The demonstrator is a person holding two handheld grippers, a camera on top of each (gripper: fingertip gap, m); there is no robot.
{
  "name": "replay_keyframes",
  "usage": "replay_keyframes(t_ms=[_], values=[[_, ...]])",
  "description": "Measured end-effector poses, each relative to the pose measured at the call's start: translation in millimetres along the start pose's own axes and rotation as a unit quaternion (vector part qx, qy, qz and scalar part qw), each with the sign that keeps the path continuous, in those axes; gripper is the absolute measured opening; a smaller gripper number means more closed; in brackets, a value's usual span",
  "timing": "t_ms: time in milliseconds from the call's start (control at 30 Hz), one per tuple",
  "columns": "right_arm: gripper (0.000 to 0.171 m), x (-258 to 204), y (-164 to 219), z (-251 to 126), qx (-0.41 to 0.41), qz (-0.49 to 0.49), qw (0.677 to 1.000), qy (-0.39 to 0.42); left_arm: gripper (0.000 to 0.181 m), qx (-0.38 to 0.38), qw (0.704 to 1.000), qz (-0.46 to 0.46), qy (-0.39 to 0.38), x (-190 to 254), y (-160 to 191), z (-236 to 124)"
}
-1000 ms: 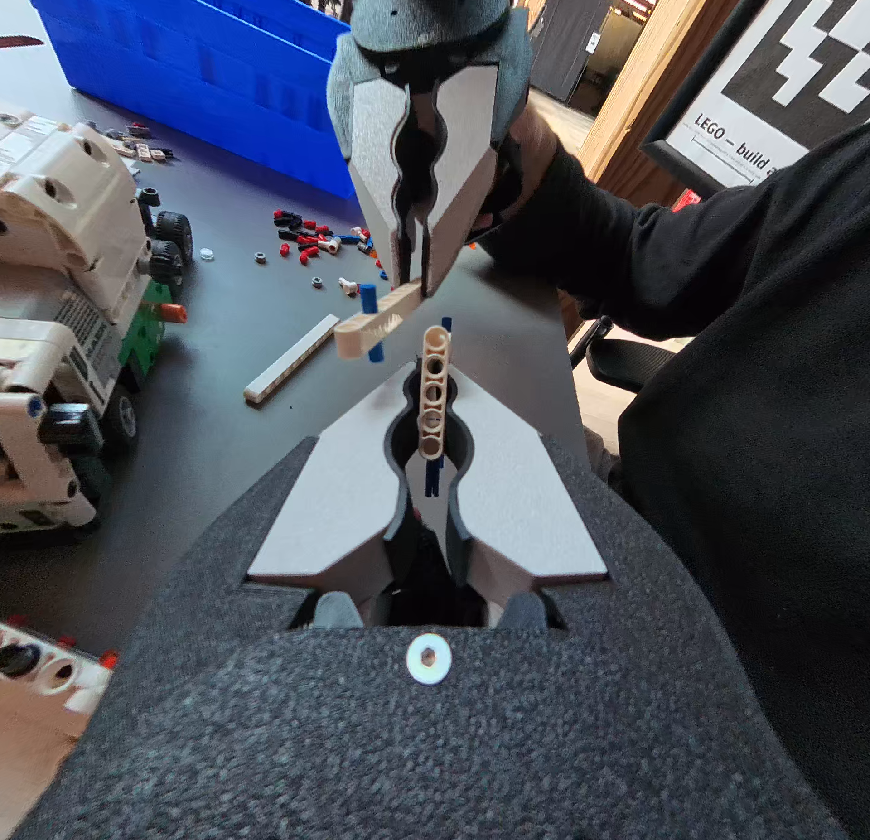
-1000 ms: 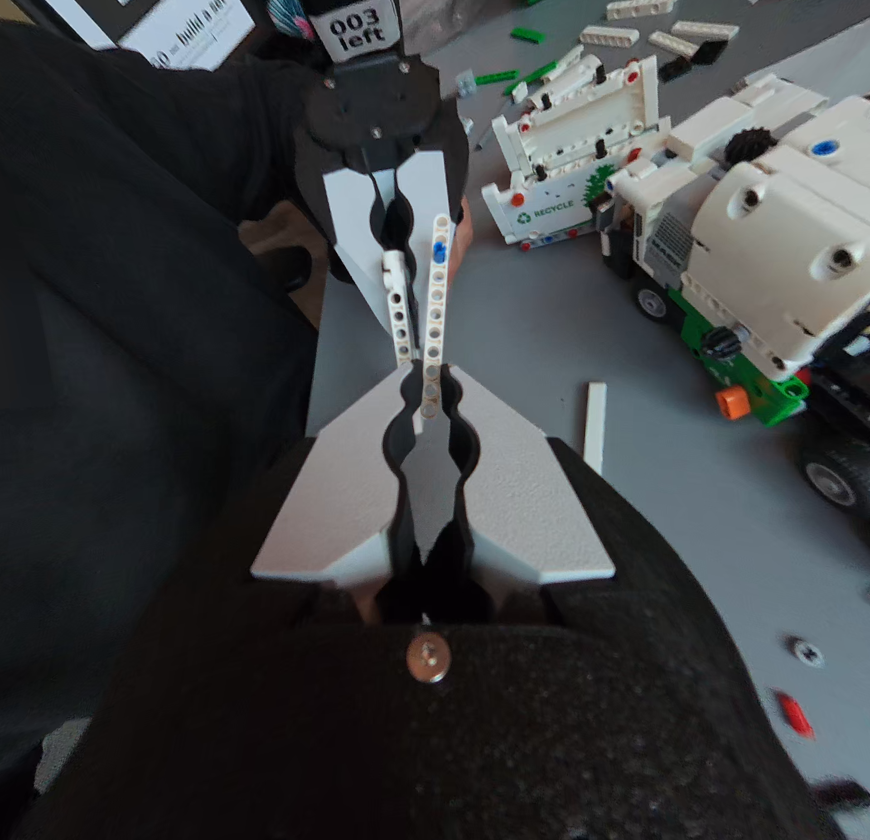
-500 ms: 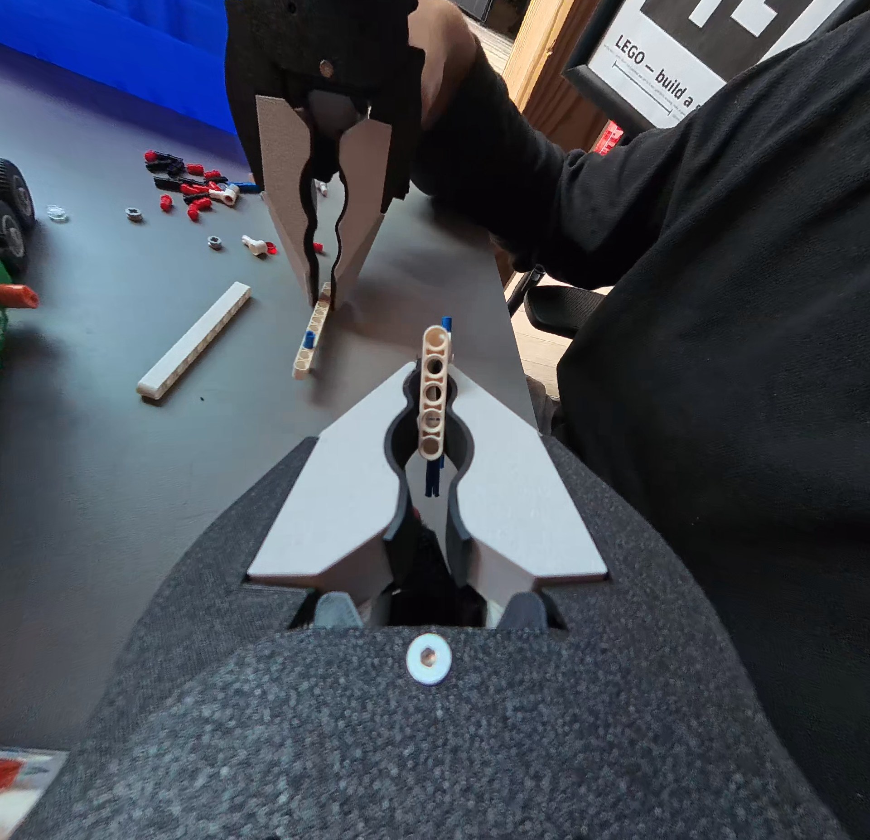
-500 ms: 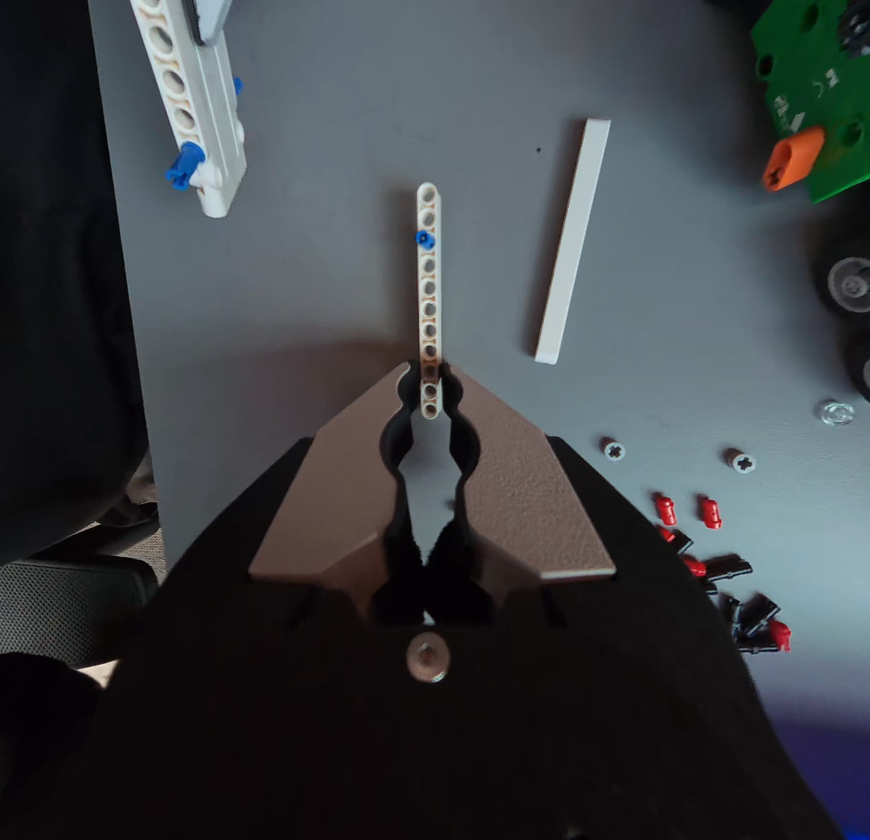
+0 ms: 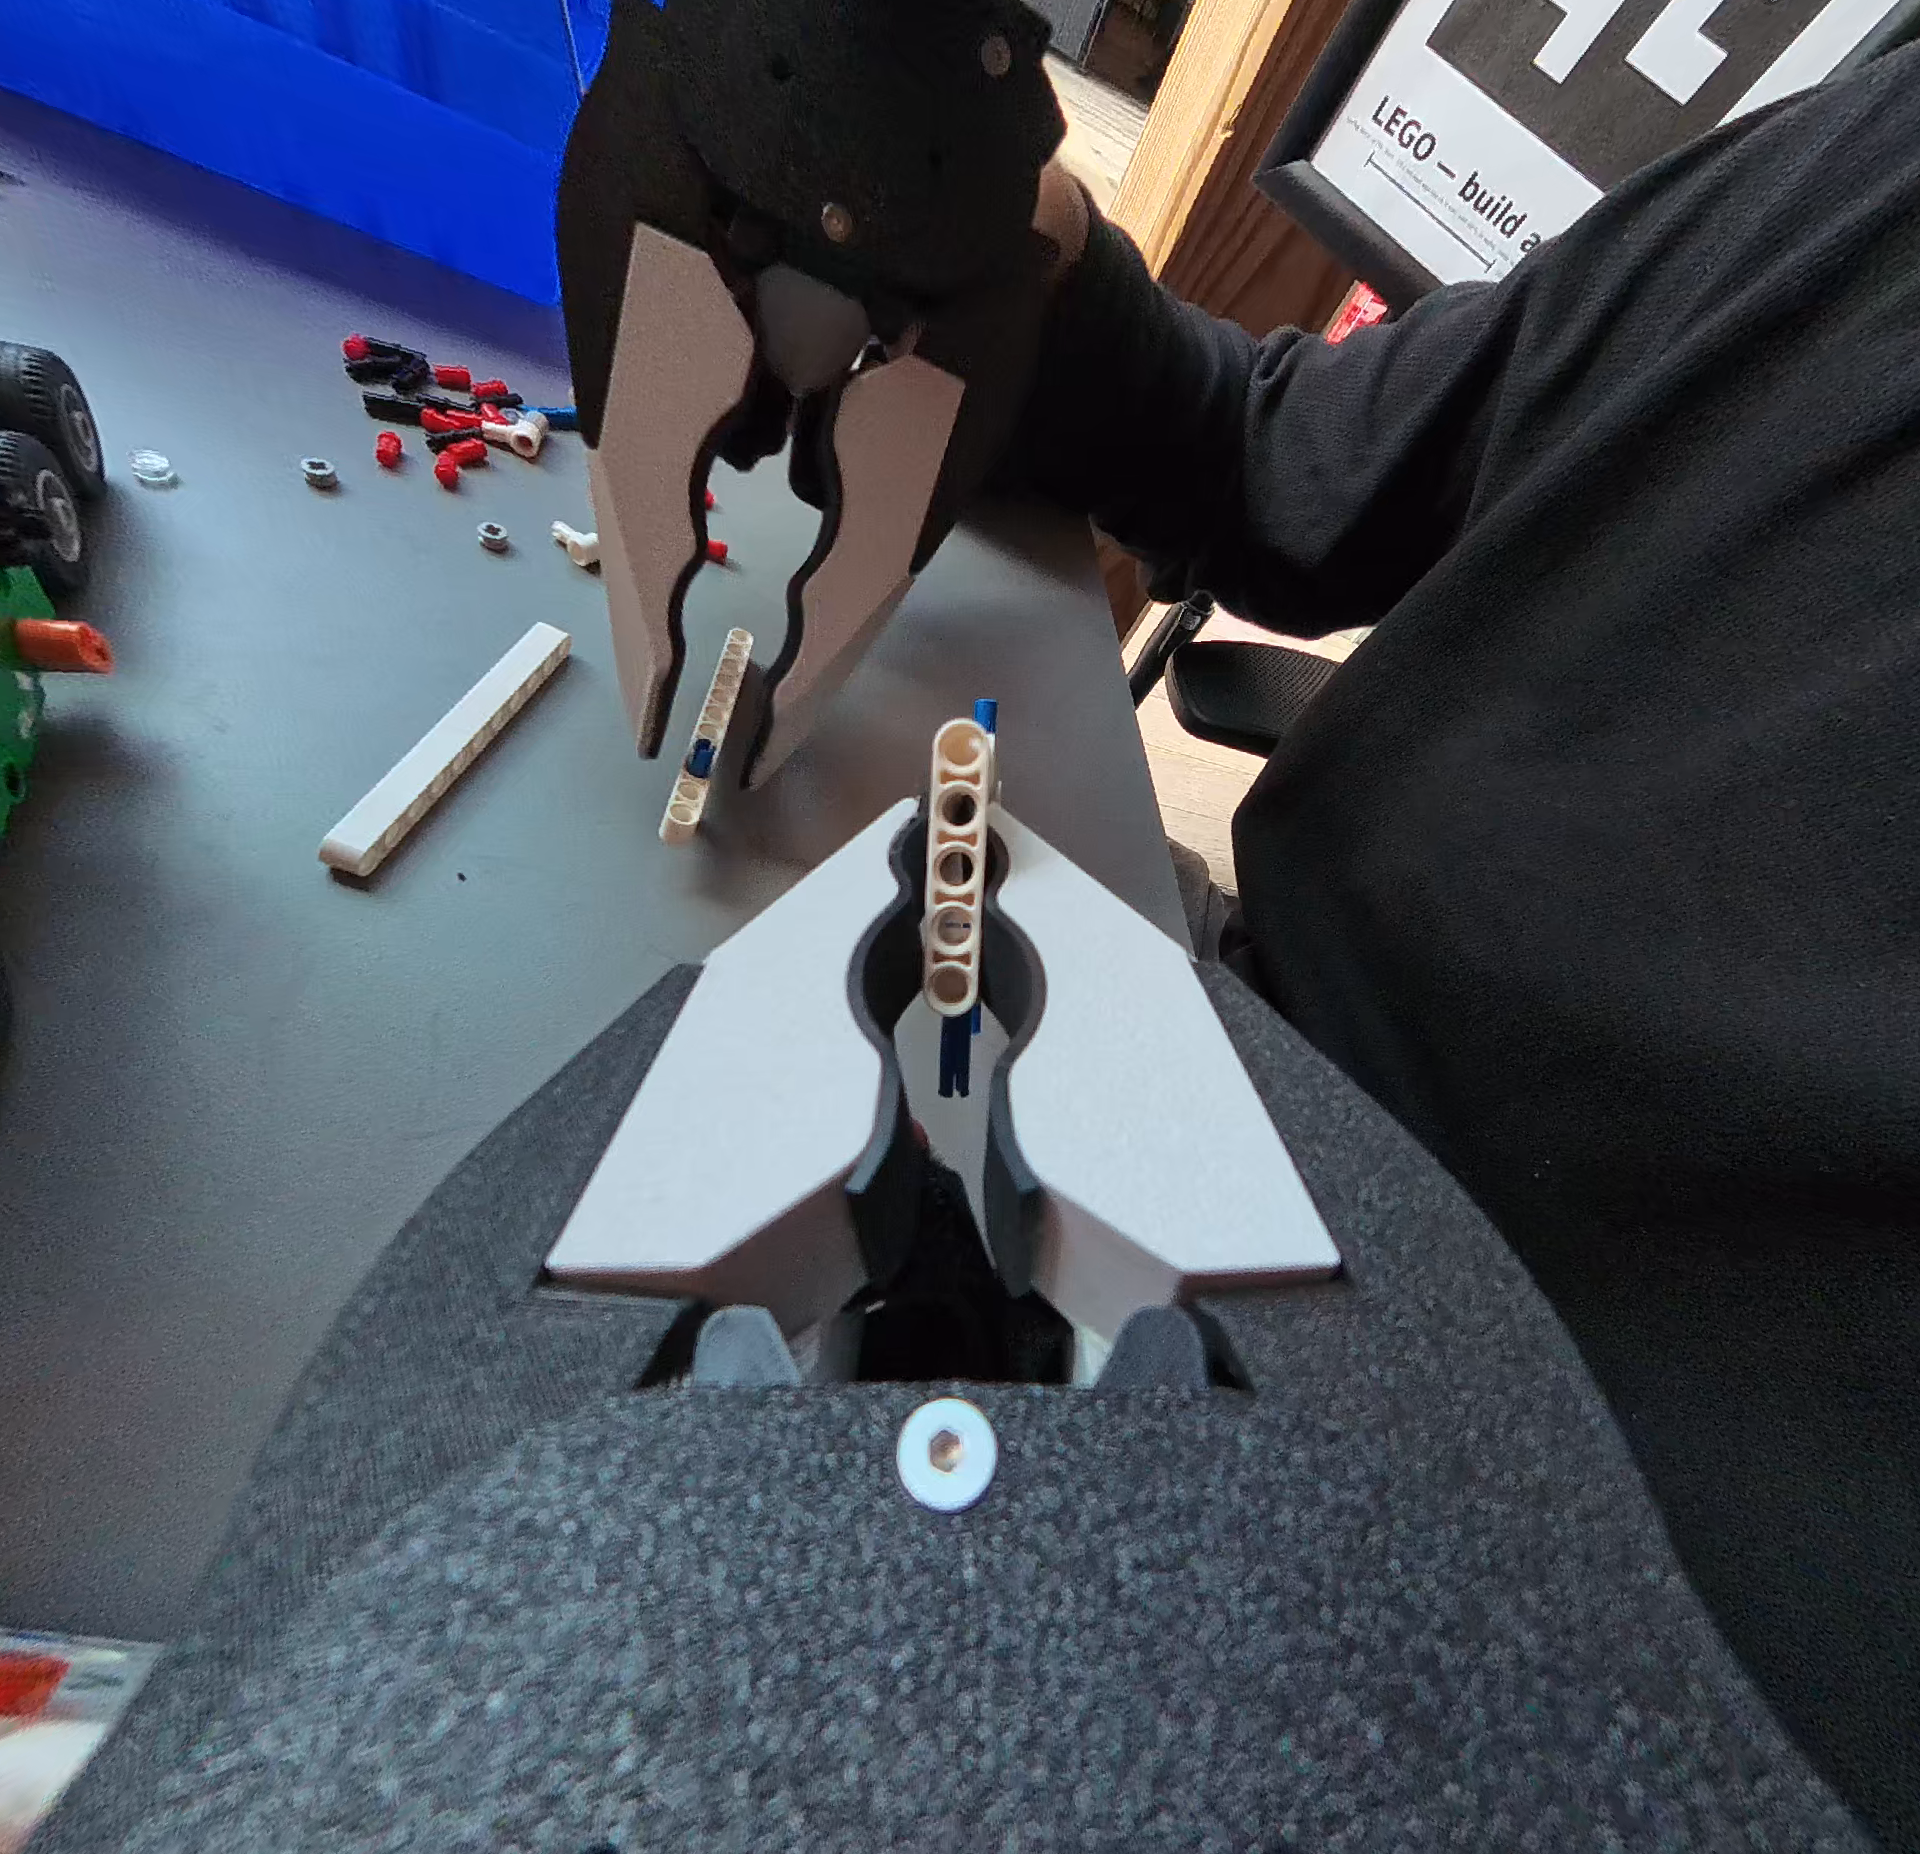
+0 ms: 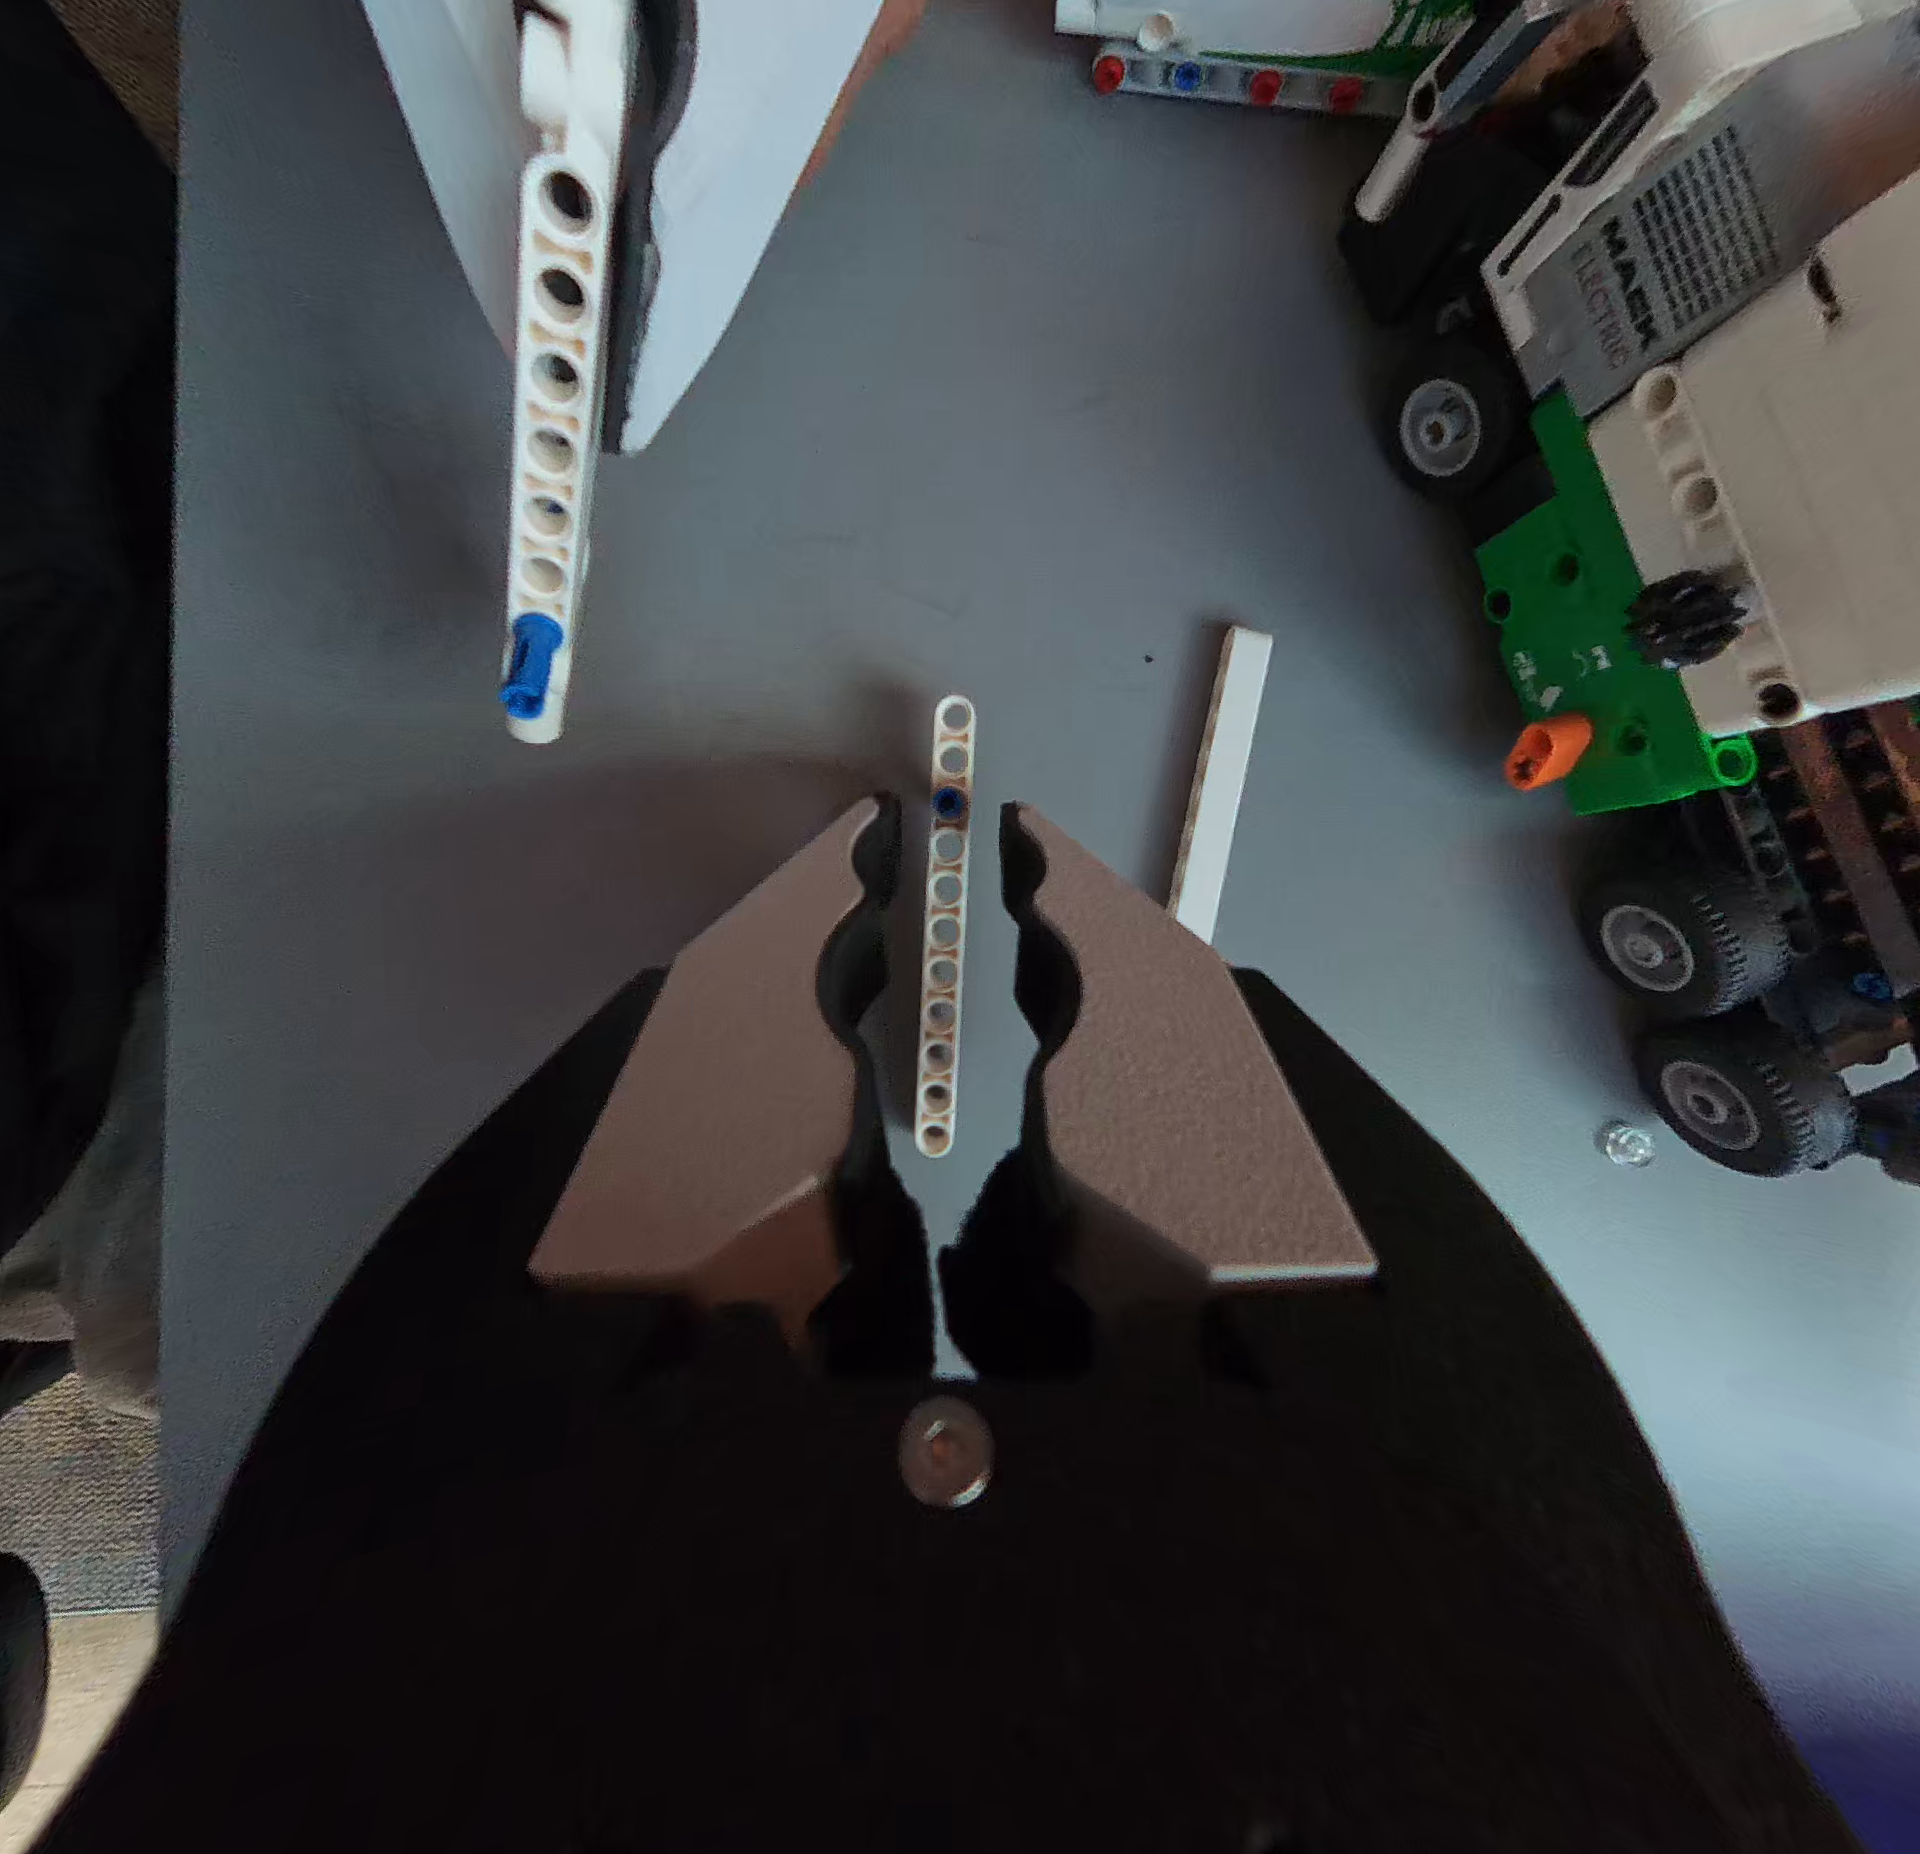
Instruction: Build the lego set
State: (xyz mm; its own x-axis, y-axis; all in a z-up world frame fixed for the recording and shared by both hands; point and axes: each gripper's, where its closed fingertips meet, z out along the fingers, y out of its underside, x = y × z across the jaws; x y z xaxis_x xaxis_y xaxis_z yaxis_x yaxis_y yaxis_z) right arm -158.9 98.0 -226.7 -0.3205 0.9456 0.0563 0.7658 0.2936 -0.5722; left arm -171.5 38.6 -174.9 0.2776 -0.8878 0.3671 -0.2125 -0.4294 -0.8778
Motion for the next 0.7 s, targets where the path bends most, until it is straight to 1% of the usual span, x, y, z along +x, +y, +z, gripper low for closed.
replay_keyframes(t_ms=[33,67,167,233,267,333,400,467,567,700], values=[[0.012,0.6,0.8,3.6,-0.005,-0.009,1.000,0.007,0.000,0.001,1.000,-0.001,0.000,-0.2,-0.2,-0.1],[0.005,0.5,0.2,6.2,-0.004,-0.016,1.000,0.011,0.000,0.001,1.000,-0.002,0.000,-0.4,-0.3,-0.3],[0.005,-2.0,-6.6,5.3,0.013,-0.004,1.000,-0.002,0.000,0.006,1.000,-0.010,-0.004,-3.0,-1.7,-1.3],[0.005,-3.5,-28.8,-8.8,0.080,0.022,0.996,-0.019,0.000,0.016,1.000,-0.021,-0.011,-7.2,-4.1,-3.0],[0.005,-7.3,-44.9,-20.7,0.129,0.049,0.989,-0.046,0.000,0.019,0.999,-0.027,-0.014,-9.3,-5.1,-3.9],[0.006,-13.8,-77.6,-48.6,0.238,0.118,0.957,-0.116,0.000,0.027,0.999,-0.037,-0.024,-14.0,-7.1,-5.2],[0.005,-14.1,-89.3,-60.2,0.283,0.145,0.938,-0.142,0.000,0.040,0.998,-0.046,-0.029,-16.6,-10.3,-6.6],[0.006,-13.6,-91.8,-55.7,0.288,0.166,0.932,-0.145,0.000,0.046,0.997,-0.055,-0.026,-17.3,-11.7,-6.9],[0.006,-14.2,-87.1,-43.5,0.264,0.187,0.934,-0.149,0.000,0.053,0.996,-0.066,-0.021,-17.7,-13.1,-7.5],[0.006,-10.4,-86.2,-43.5,0.266,0.197,0.932,-0.146,0.000,0.051,0.996,-0.065,-0.021,-17.2,-12.6,-7.1]])
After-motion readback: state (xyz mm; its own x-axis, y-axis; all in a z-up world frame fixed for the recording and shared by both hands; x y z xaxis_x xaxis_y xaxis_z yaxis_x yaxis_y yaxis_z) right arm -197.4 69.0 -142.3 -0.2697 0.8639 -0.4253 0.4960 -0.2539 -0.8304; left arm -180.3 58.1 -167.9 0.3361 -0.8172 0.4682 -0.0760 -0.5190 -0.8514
